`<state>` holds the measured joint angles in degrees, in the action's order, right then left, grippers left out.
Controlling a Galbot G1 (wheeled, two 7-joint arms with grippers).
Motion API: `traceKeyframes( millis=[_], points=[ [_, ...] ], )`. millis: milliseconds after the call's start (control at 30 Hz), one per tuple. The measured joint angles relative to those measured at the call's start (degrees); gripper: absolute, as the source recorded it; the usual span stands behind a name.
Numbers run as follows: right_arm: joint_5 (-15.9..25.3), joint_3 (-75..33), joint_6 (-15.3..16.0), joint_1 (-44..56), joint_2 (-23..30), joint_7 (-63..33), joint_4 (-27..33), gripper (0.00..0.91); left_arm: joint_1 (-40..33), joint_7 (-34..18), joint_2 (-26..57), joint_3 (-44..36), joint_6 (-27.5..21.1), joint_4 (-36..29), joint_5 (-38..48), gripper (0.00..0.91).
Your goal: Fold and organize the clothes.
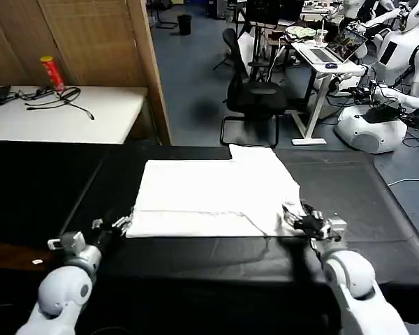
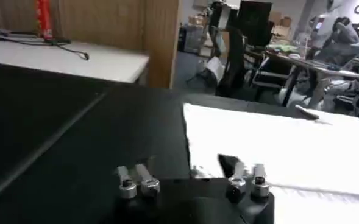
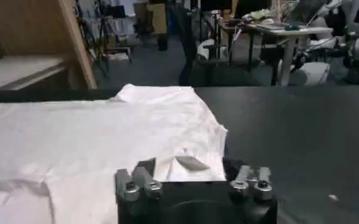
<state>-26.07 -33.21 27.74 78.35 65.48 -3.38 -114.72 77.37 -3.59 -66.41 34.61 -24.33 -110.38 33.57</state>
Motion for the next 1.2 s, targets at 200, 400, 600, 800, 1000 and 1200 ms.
traceKeyframes(
  millis=[200, 400, 600, 800, 1000, 1200],
  points=[
    [-0.13, -0.67, -0.46, 1.76, 0.01, 0.35, -0.48, 0.77, 2.68, 0.48, -0.15, -0.38, -0.49, -0.82, 0.69, 0.878],
    [-0.86, -0.83, -1.01, 1.89, 0.13, 0.69, 1.07, 0.692, 4.13, 1.57, 0.05, -0.05, -0.58, -0.82, 1.72, 0.673],
    [-1.25, -0.6, -1.02, 2.58, 0.97, 0.96, 2.01, 0.517, 4.37, 1.78, 0.01, -0.08, -1.59, -0.48, 2.83, 0.127],
    [-1.53, -0.76, -1.0, 2.73, 0.94, 0.94, 2.23, 0.098, 4.79, 1.79, 0.38, -0.16, -1.91, -0.41, 2.64, 0.0],
    [-2.1, -0.79, 0.45, 4.0, -0.09, -0.68, 0.1, 0.068, 5.07, 1.7, 1.11, -0.3, -2.1, -0.56, 2.57, 0.0],
    [-3.21, -0.23, 5.21, 6.31, -1.7, -4.23, -3.4, 0.068, 6.84, 0.56, 2.85, -0.28, -2.59, -2.17, 1.43, 0.0]
  ],
)
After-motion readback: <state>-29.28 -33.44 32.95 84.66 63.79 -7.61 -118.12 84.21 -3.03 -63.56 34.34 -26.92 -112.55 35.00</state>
